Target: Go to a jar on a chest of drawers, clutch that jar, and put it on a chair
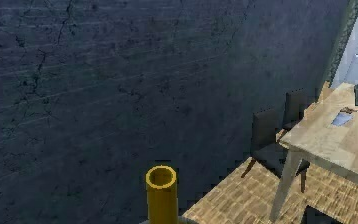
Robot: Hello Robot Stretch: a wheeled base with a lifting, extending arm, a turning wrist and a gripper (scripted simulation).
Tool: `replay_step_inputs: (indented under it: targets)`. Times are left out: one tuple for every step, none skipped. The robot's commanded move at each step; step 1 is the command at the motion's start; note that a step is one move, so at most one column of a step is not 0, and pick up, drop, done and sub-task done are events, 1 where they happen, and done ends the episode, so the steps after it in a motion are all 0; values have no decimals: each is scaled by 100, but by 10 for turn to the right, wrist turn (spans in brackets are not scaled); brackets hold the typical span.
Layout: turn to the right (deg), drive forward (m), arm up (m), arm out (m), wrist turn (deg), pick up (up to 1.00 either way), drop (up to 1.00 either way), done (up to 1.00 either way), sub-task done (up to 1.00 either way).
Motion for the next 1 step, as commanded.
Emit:
replay_step_inputs:
  targets:
    - [210,0,0,0,0,0,0,0,0]
